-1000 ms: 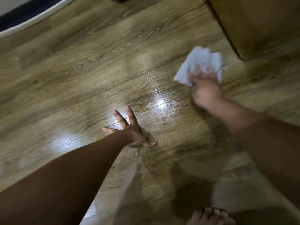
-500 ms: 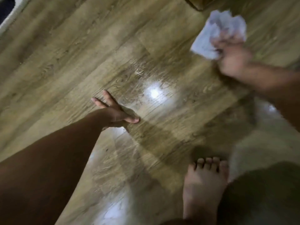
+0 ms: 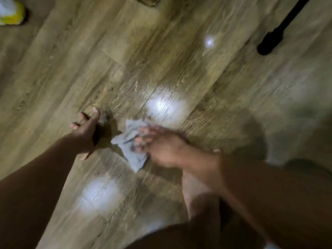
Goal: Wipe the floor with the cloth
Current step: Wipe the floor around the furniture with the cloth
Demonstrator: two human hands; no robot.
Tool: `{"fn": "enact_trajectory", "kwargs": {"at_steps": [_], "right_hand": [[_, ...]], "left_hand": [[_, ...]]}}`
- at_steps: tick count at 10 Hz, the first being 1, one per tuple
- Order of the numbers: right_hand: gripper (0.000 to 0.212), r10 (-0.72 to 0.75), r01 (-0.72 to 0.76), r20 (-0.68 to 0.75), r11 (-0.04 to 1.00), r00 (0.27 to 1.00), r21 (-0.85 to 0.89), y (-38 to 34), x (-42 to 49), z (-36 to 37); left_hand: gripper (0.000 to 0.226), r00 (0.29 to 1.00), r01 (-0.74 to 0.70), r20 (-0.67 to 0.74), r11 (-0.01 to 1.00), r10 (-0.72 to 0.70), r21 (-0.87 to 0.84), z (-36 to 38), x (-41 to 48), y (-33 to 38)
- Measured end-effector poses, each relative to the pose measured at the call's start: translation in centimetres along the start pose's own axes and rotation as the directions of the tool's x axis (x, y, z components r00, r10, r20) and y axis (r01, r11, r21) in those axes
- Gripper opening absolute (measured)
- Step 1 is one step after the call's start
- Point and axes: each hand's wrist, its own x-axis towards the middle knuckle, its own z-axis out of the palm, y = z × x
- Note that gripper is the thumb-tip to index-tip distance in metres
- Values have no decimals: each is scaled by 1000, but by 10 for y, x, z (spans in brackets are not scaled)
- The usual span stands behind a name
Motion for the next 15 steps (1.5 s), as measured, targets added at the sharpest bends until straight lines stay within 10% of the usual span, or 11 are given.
{"fn": "enact_trajectory", "kwargs": {"at_steps": [2,3,4,5,6,7,9,10,13,14,15], "right_hand": [[59,583,-605,-163,753,796,-258,193,-74,-111],[54,535,-533,-107,760,838,-372,180,-138,-88],[56,347,-313,-11,832,938,-459,132,-179,-57],[53,139,-107,52,910,989,-401,87,-221,-30],[48,201,-201,-35,919,979,-338,96,-303,-28],[48,684,-709,-187,681,705,-182,93,-419,-43],[48,973,-987,-183,152,141,45,55,-559,-67],[50,955,-968,-238,-125,-177,216,70,-528,-66],[49,690,-760,-358,642,629,-97,118,-316,-67],[47,753,-831,-421,556,506,-3,116,-373,-63],[49,888,-940,-441,255,134,228,91,-465,-44]], "left_hand": [[30,970,-223,162,931,182,289,2,10,-15],[86,986,39,159,998,-45,44,-4,-4,18],[74,998,23,54,1000,-23,-11,5,-19,41],[76,993,-118,7,984,118,133,37,-69,78],[75,806,-589,372,684,460,431,125,-142,115],[82,637,-766,176,590,751,255,103,-159,190],[118,305,-848,566,-52,766,527,156,-194,255],[129,308,-813,665,-175,681,555,211,-220,300],[116,329,-808,601,-112,728,578,243,-200,308],[128,313,-778,635,-192,706,598,244,-192,312],[142,355,-755,679,-231,642,613,247,-186,316]]}}
